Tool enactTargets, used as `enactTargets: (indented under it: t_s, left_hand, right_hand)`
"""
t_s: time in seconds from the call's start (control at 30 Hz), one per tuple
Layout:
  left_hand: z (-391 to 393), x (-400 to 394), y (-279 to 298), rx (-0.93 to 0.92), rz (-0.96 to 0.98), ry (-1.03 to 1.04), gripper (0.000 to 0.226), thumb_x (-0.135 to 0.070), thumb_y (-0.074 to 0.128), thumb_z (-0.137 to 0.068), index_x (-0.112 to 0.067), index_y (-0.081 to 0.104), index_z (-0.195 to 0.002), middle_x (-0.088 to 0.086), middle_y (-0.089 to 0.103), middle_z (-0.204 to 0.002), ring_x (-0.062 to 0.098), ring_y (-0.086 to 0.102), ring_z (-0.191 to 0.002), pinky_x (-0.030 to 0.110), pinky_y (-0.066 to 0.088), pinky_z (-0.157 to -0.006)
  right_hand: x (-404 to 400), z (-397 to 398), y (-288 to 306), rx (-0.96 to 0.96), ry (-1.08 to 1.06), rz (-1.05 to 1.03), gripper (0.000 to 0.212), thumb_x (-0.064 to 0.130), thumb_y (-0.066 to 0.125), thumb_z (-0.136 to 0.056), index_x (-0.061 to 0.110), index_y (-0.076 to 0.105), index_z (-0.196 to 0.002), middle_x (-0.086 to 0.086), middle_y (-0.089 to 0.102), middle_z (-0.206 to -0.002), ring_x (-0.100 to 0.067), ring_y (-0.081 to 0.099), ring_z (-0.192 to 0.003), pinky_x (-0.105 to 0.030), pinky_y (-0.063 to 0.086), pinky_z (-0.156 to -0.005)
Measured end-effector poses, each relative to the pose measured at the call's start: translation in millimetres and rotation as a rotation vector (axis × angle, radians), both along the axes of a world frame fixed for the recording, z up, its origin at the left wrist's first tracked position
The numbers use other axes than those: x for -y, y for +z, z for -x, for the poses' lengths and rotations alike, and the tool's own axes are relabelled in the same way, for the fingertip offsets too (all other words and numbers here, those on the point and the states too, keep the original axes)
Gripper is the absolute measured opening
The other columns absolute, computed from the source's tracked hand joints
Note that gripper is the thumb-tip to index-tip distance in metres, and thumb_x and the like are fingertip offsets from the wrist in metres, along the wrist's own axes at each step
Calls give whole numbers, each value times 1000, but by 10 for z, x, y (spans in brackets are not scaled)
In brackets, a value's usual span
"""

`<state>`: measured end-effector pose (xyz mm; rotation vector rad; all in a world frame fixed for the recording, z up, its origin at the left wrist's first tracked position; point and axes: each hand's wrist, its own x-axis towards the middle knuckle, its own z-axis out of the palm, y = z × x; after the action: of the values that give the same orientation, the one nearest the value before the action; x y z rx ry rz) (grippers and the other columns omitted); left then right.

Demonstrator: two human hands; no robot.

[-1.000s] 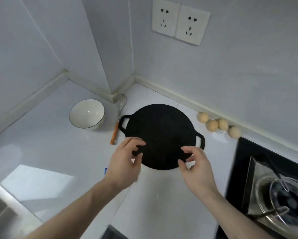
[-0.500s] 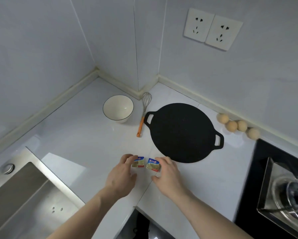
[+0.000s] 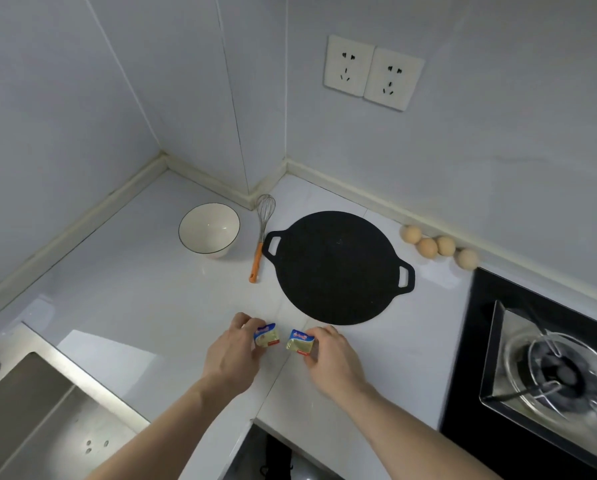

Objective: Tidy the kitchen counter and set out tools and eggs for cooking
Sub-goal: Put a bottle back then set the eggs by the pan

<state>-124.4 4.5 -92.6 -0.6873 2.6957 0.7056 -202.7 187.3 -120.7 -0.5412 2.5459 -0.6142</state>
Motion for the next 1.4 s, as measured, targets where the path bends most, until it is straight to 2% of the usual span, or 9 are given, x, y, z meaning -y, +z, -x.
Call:
enactTargets:
  t_s: [0.1, 0.2, 0.33, 0.53, 0.67, 0.77, 1.0, 1.27, 1.4]
  left_hand:
    - [229, -124, 108, -53, -7, -22, 43, -35, 63, -98, -33, 51, -139, -9, 45, -136, 16, 61, -101, 21, 46, -75]
    - [575, -317, 231, -133, -20, -68, 42, -35, 63, -98, -33, 51, -138, -10, 44, -135, 16, 63, -98, 28, 54, -80]
    - [1130, -713, 370, -215, -69, -184, 44, -31, 66, -95, -32, 51, -136, -10, 42, -134, 16, 64, -100, 36, 57, -88]
    - [1993, -1361, 381, -240, -31, -393, 47, -24, 69, -92, -26, 52, -135, -2, 42, -133, 23, 63, -94, 40, 56, -85]
    - [2370, -1709, 268, -224, -13, -470, 38, -22, 65, -93, -21, 54, -129, 2, 45, -128, 29, 61, -92, 40, 52, -76]
    - [2568, -1896, 134, -186, 19, -514, 37, -20, 66, -92, -19, 54, -127, 4, 45, -127, 29, 62, -93, 37, 46, -70]
    - [2912, -1975, -54, -119, 57, -500, 38, -15, 66, -91, -21, 54, -127, 3, 43, -131, 31, 65, -96, 37, 46, -69]
    - [3052, -2078, -138, -112, 100, -513, 52, -6, 68, -88, -19, 49, -134, 5, 43, -136, 31, 65, -98, 37, 44, -66]
    - [3042, -2087, -159, -114, 90, -501, 56, -6, 69, -87, -20, 47, -137, 4, 41, -137, 30, 64, -99, 37, 43, -66]
  right_hand:
    - [-333, 150, 118, 1, -92, 23, 42, 32, 69, -92, 29, 58, -133, 9, 57, -126, -13, 60, -114, -30, 54, -92]
    - [-707, 447, 281, -20, -186, 31, 38, 30, 68, -90, 29, 62, -128, 6, 60, -120, -17, 62, -106, -31, 51, -85]
    - [-1201, 956, 458, -33, -325, 32, 36, 24, 70, -88, 30, 64, -123, 4, 61, -114, -19, 65, -94, -32, 52, -85]
    - [-1783, 1610, 486, -123, -455, -36, 37, 20, 72, -85, 29, 67, -121, 8, 64, -106, -17, 63, -85, -30, 49, -80]
    - [-1989, 1853, 432, -141, -475, -85, 35, 18, 70, -85, 26, 69, -119, 8, 58, -97, -23, 61, -97, -32, 49, -85]
    - [-2107, 1960, 340, -128, -493, -103, 35, 19, 69, -84, 29, 68, -118, 3, 65, -102, -26, 63, -99, -34, 52, -84]
    - [-2209, 2198, 197, -117, -480, -102, 36, 21, 66, -85, 33, 66, -120, 2, 67, -105, -23, 63, -95, -39, 56, -84]
    - [-2135, 2412, 141, -102, -460, -178, 34, 19, 64, -85, 26, 66, -118, -1, 68, -103, -27, 64, -96, -39, 56, -82]
    - [-2102, 2430, 112, -102, -446, -259, 30, 18, 61, -89, 24, 63, -118, -4, 63, -107, -29, 63, -99, -43, 57, -83]
